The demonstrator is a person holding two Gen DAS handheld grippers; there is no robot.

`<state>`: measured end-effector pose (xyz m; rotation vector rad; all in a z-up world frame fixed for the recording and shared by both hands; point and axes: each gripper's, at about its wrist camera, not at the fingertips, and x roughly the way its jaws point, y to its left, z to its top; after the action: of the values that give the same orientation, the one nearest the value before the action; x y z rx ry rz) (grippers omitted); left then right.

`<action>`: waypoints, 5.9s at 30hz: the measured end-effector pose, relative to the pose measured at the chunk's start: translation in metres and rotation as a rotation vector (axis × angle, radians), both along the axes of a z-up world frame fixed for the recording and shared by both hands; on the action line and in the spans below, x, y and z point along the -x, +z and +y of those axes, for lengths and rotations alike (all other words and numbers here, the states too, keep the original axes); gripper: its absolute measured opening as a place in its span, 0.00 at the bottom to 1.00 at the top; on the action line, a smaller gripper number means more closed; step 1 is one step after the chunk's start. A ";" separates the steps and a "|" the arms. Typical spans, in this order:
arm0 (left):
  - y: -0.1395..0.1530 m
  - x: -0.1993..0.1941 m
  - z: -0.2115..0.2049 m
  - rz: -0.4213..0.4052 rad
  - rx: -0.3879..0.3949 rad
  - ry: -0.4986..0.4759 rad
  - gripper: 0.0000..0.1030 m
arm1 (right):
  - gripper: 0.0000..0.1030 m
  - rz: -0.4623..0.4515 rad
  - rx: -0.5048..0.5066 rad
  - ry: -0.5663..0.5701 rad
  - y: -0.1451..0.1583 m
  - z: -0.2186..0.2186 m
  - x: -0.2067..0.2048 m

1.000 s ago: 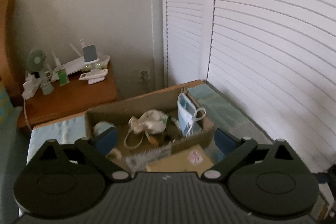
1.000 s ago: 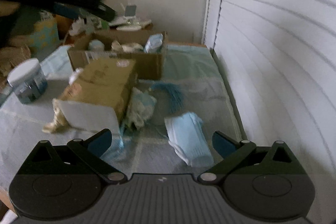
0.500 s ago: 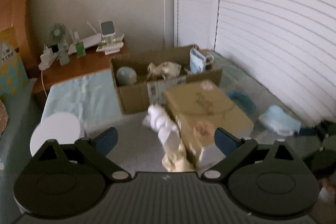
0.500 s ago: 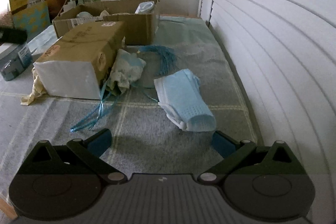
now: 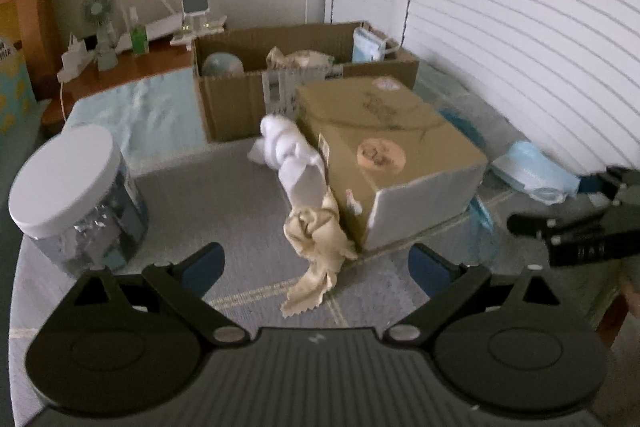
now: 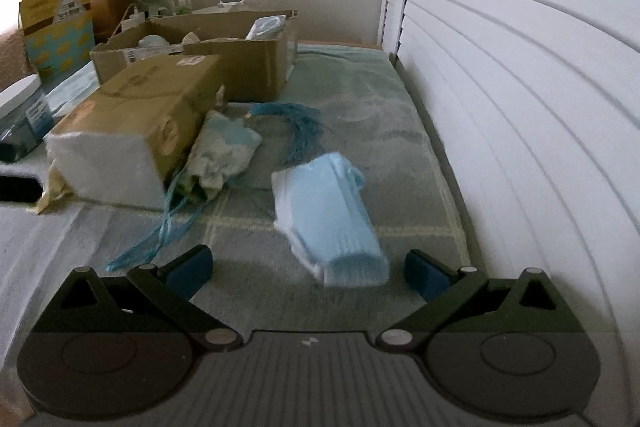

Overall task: Organize soft objects
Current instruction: 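Grasp the beige cloth with the left tool while the right tool reaches toward the light blue face mask, then grasp the light blue face mask with the right tool and lift it, then carry the face mask with the right tool into the cardboard box and release, then carry the beige cloth with the left tool into the box and release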

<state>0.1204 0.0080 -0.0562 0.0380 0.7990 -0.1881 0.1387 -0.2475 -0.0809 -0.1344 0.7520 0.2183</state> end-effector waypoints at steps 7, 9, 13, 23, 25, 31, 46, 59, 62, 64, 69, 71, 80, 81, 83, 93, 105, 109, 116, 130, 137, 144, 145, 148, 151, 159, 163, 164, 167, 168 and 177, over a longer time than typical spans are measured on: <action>-0.011 -0.007 0.001 0.005 -0.039 -0.004 0.92 | 1.00 0.019 0.008 0.018 0.001 0.009 -0.019; -0.012 -0.010 0.001 -0.002 -0.050 -0.021 0.89 | 1.00 0.017 0.010 0.017 0.000 0.012 -0.020; -0.015 -0.015 0.000 -0.012 -0.067 -0.090 0.74 | 1.00 0.013 0.009 0.019 0.000 0.013 -0.019; -0.015 -0.018 0.001 -0.010 -0.036 -0.186 0.35 | 1.00 0.002 0.006 0.023 -0.001 0.013 -0.016; -0.013 -0.017 0.002 -0.010 -0.025 -0.178 0.32 | 1.00 0.007 0.008 0.022 0.000 0.014 -0.016; -0.003 -0.004 0.007 0.016 -0.022 -0.186 0.30 | 1.00 0.010 0.007 0.024 0.000 0.014 -0.013; -0.011 0.023 0.010 0.050 -0.036 -0.175 0.62 | 0.96 0.004 0.084 0.042 0.009 0.018 -0.024; -0.016 0.022 0.010 0.012 -0.024 -0.118 0.48 | 0.61 0.035 0.091 0.037 0.014 0.019 -0.029; -0.015 0.022 0.011 0.010 -0.010 -0.114 0.40 | 0.52 0.043 0.094 0.028 0.015 0.019 -0.030; -0.014 0.022 0.010 0.009 -0.001 -0.125 0.30 | 0.46 0.050 0.101 0.026 0.016 0.020 -0.029; -0.012 0.023 0.010 0.016 0.008 -0.144 0.27 | 0.42 0.058 0.100 0.024 0.018 0.020 -0.026; -0.010 0.023 0.010 0.020 0.013 -0.154 0.27 | 0.41 0.055 0.093 0.027 0.020 0.020 -0.023; 0.006 0.031 0.015 0.028 0.012 -0.221 0.27 | 0.40 0.035 0.075 0.060 0.039 0.024 -0.009; 0.009 0.033 0.016 0.027 0.013 -0.230 0.27 | 0.39 0.031 0.078 0.063 0.042 0.025 -0.007; 0.013 0.036 0.019 0.026 0.014 -0.242 0.27 | 0.39 0.025 0.084 0.073 0.046 0.027 -0.003; 0.030 0.052 0.029 -0.015 0.018 -0.285 0.27 | 0.38 -0.013 0.075 0.105 0.079 0.035 0.009; 0.040 0.058 0.039 -0.050 0.043 -0.300 0.27 | 0.38 -0.133 0.099 0.244 0.137 0.073 -0.012; 0.042 0.058 0.044 -0.048 0.048 -0.280 0.27 | 0.38 -0.154 0.092 0.323 0.148 0.091 -0.034; 0.046 0.053 0.050 -0.045 0.052 -0.235 0.27 | 0.38 -0.153 0.089 0.445 0.154 0.127 -0.082; 0.042 0.030 0.051 -0.013 0.039 -0.141 0.27 | 0.46 -0.106 0.094 0.670 0.139 0.186 -0.166; 0.038 0.022 0.047 0.010 0.028 -0.144 0.27 | 0.86 -0.096 0.090 0.653 0.123 0.178 -0.171; 0.042 0.018 0.046 0.010 0.036 -0.160 0.27 | 0.99 -0.091 0.010 0.564 0.125 0.157 -0.160; 0.043 0.017 0.046 0.010 0.036 -0.161 0.27 | 1.00 -0.090 -0.005 0.548 0.125 0.153 -0.156; 0.046 0.014 0.046 0.008 0.037 -0.168 0.27 | 1.00 -0.090 -0.042 0.495 0.124 0.143 -0.143; 0.051 0.011 0.047 0.000 0.030 -0.174 0.27 | 1.00 -0.082 -0.063 0.426 0.121 0.132 -0.127; 0.062 -0.006 0.047 -0.002 -0.005 -0.205 0.27 | 1.00 -0.040 -0.032 0.244 0.101 0.111 -0.075; 0.070 -0.022 0.044 -0.011 -0.021 -0.221 0.27 | 1.00 -0.016 -0.020 0.187 0.093 0.103 -0.052; 0.072 -0.027 0.044 -0.013 -0.015 -0.224 0.27 | 1.00 -0.014 -0.012 0.176 0.091 0.101 -0.047; 0.079 -0.048 0.039 -0.020 -0.012 -0.235 0.27 | 1.00 -0.004 0.001 0.161 0.087 0.097 -0.032; 0.082 -0.056 0.036 -0.025 -0.014 -0.240 0.27 | 1.00 -0.002 0.003 0.162 0.087 0.096 -0.029; 0.102 -0.130 0.009 -0.069 0.012 -0.258 0.27 | 1.00 -0.027 0.001 0.161 0.092 0.086 -0.015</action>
<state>0.2506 0.0171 0.0457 0.1357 0.7226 -0.4332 0.1542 -0.1614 0.0112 -0.1992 0.7150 0.3687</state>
